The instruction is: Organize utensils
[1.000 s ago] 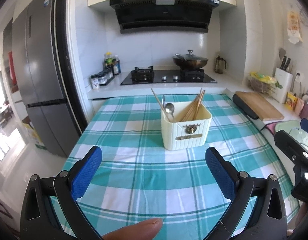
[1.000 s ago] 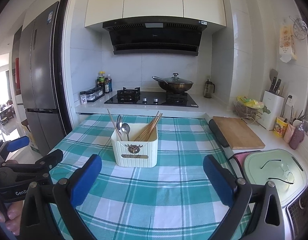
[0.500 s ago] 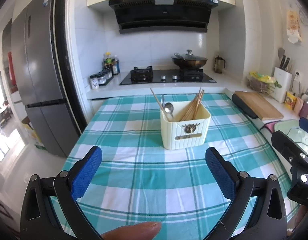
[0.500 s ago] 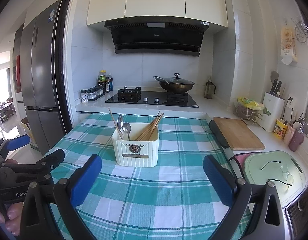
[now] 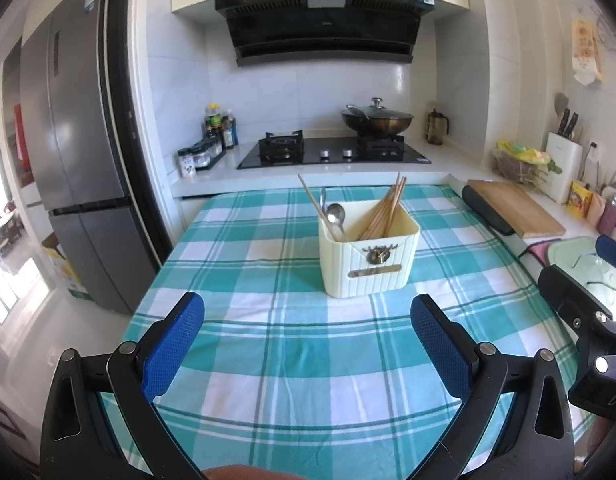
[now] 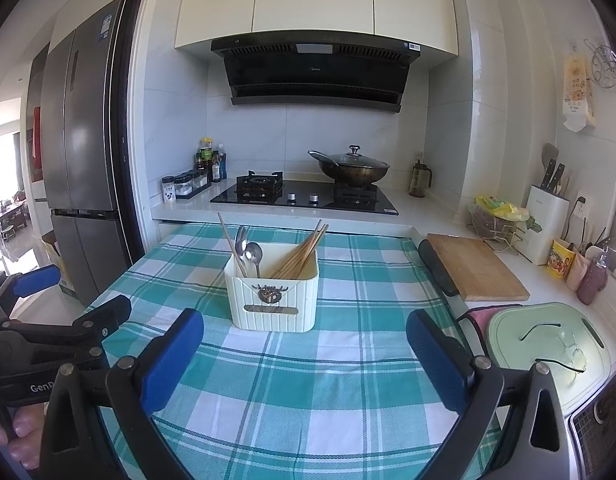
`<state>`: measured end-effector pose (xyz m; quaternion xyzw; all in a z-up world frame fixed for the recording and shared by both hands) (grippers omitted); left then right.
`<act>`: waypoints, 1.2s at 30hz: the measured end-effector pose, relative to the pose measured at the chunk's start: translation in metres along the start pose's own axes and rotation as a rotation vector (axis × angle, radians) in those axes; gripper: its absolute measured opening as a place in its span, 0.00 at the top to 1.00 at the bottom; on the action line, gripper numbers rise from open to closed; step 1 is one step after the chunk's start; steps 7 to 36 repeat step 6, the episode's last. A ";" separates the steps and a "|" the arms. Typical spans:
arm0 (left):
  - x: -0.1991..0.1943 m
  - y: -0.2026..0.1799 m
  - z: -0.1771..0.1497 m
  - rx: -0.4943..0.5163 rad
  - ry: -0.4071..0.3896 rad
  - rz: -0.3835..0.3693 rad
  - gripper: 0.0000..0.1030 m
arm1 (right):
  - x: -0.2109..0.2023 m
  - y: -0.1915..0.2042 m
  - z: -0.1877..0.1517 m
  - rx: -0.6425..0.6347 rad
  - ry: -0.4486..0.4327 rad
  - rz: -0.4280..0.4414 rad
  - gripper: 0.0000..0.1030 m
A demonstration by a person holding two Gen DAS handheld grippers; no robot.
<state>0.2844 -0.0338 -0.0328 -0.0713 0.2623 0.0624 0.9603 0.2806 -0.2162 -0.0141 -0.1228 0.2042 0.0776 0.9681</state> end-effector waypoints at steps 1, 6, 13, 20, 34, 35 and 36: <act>0.000 0.000 0.000 -0.001 -0.002 0.000 0.00 | 0.000 -0.001 0.000 0.000 0.001 0.000 0.00; -0.003 0.000 0.002 -0.008 -0.028 -0.006 0.00 | 0.003 -0.003 -0.002 0.000 0.007 -0.002 0.00; -0.003 0.000 0.002 -0.008 -0.028 -0.006 0.00 | 0.003 -0.003 -0.002 0.000 0.007 -0.002 0.00; -0.003 0.000 0.002 -0.008 -0.028 -0.006 0.00 | 0.003 -0.003 -0.002 0.000 0.007 -0.002 0.00; -0.003 0.000 0.002 -0.008 -0.028 -0.006 0.00 | 0.003 -0.003 -0.002 0.000 0.007 -0.002 0.00; -0.003 0.000 0.002 -0.008 -0.028 -0.006 0.00 | 0.003 -0.003 -0.002 0.000 0.007 -0.002 0.00; -0.003 0.000 0.002 -0.008 -0.028 -0.006 0.00 | 0.003 -0.003 -0.002 0.000 0.007 -0.002 0.00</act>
Point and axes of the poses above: each gripper's, at about its wrist camera, not at the fingertips, and x roughly the way its jaws point, y to its left, z to its top, the point moved 9 cm from there along x, roughly the way its jaws point, and after that the axes turned 10 degrees about -x, right-handed, at the moved point
